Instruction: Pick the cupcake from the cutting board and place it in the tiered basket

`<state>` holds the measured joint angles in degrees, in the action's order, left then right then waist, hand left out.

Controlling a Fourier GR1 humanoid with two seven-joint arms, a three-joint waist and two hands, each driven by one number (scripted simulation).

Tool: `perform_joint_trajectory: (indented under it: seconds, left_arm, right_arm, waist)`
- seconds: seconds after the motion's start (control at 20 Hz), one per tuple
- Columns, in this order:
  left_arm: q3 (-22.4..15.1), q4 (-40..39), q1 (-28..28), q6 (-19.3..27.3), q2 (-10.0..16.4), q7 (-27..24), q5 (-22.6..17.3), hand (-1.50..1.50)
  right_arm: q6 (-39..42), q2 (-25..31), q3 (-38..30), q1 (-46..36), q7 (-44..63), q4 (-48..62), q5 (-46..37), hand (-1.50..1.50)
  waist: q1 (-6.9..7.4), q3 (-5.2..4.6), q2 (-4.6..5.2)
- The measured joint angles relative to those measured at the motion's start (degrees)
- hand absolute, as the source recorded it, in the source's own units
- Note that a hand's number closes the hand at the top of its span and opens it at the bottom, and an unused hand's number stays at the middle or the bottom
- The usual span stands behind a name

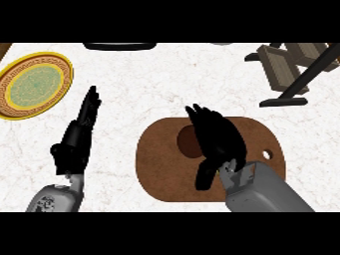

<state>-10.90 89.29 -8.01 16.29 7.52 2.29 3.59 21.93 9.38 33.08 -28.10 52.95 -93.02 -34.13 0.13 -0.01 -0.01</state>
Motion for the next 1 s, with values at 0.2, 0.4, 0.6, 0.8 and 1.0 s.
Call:
perform_joint_trajectory:
  seconds: [0.2,0.4,0.6,0.8,1.0]
  left_arm:
    - [1.8,0.6,-0.2,-1.5,0.3,0.6,-0.2,0.0]
    - [1.9,-0.1,0.0,-1.9,-1.1,0.3,1.1,0.0]
    - [2.0,-0.5,0.7,-1.9,-2.1,-0.7,2.5,0.0]
    - [3.1,-0.4,-0.9,-2.6,-2.3,0.8,2.9,0.0]
    - [3.2,0.7,-0.1,-3.2,-3.0,1.2,3.4,0.0]
  right_arm:
    - [0.9,-1.6,-1.7,1.3,-2.1,1.7,-2.6,-1.5]
    - [1.5,-3.5,-3.1,2.9,-4.0,2.5,-5.6,-1.5]
    - [0.9,-5.5,-3.7,4.4,-5.9,4.3,-8.7,-1.5]
    - [-1.1,-7.6,-4.6,5.3,-8.7,7.2,-10.8,-1.5]
    - [-4.7,-8.6,-5.2,5.5,-11.0,9.8,-12.5,1.5]
  waist:
    - [0.0,0.0,-0.01]
    - [-0.04,0.0,0.0]
    - [-0.02,0.01,0.0]
    - [-0.03,0.01,0.01]
    - [0.02,0.01,0.0]
